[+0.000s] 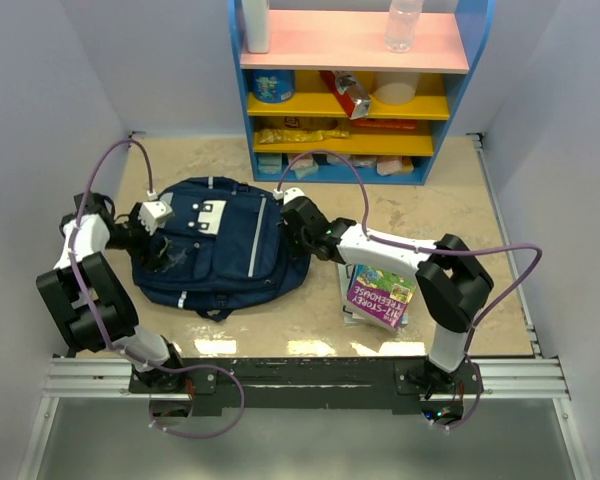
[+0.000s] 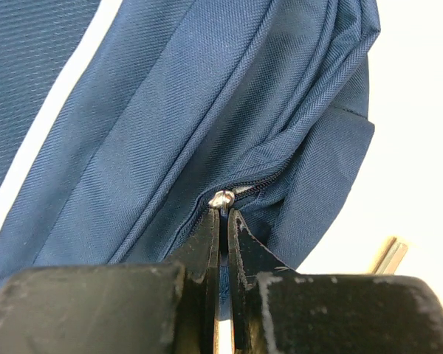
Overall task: Pack the student bag
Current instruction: Unzip the student bag at the center of the board.
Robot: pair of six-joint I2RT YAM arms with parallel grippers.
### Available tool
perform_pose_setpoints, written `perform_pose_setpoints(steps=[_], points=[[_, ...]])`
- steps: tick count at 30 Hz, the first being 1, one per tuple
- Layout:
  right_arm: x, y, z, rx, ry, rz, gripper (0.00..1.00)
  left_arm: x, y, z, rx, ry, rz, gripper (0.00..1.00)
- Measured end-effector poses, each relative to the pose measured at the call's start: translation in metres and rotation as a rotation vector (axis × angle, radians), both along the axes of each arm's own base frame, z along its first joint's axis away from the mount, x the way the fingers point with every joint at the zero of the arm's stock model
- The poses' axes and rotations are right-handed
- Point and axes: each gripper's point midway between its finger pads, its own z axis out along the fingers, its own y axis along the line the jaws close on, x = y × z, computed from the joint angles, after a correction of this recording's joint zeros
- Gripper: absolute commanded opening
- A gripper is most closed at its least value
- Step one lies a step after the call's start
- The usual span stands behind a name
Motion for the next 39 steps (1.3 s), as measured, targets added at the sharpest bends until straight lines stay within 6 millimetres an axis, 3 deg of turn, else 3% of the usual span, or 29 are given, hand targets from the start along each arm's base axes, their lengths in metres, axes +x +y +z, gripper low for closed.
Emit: perform_pose_setpoints(steps=[2,5,8,10,12,14,17,20,24,30,39], points=[[0.003,0.0,-0.002,-0.008,0.001,0.001,0.0,0.005,-0.005,0.022,-0.016,0.004,-0.018,1.0],[0.004,0.001,-0.003,-0.013,-0.002,0.006,0.0,0.033,-0.026,0.076,-0.017,-0.094,-0.095,1.0],[0.004,0.001,-0.003,-0.015,-0.003,0.009,0.0,0.055,-0.075,0.116,-0.029,-0.205,-0.2,1.0],[0.004,0.001,-0.003,-0.016,-0.003,0.009,0.0,0.062,-0.119,0.125,-0.06,-0.234,-0.275,1.0],[0.004,0.0,-0.004,-0.018,-0.003,0.011,0.0,0.07,-0.151,0.122,-0.095,-0.234,-0.318,1.0],[0.003,-0.001,-0.005,-0.021,-0.002,0.012,0.0,0.084,-0.171,0.106,-0.125,-0.203,-0.322,1.0],[0.001,-0.004,-0.003,-0.021,-0.003,0.015,0.0,0.11,-0.175,0.06,-0.131,-0.123,-0.262,1.0],[-0.005,-0.01,0.002,-0.015,-0.006,0.017,0.0,0.116,-0.168,0.018,-0.123,-0.045,-0.19,1.0],[-0.014,-0.02,0.011,0.005,-0.009,0.013,0.0,0.118,-0.165,0.017,-0.121,-0.052,-0.14,1.0],[-0.032,-0.024,0.006,0.025,0.02,0.019,0.0,0.118,-0.164,0.013,-0.115,-0.025,-0.085,0.99],[-0.097,-0.002,-0.005,-0.001,0.054,0.116,0.0,0.117,-0.164,0.011,-0.129,0.021,-0.005,0.99]])
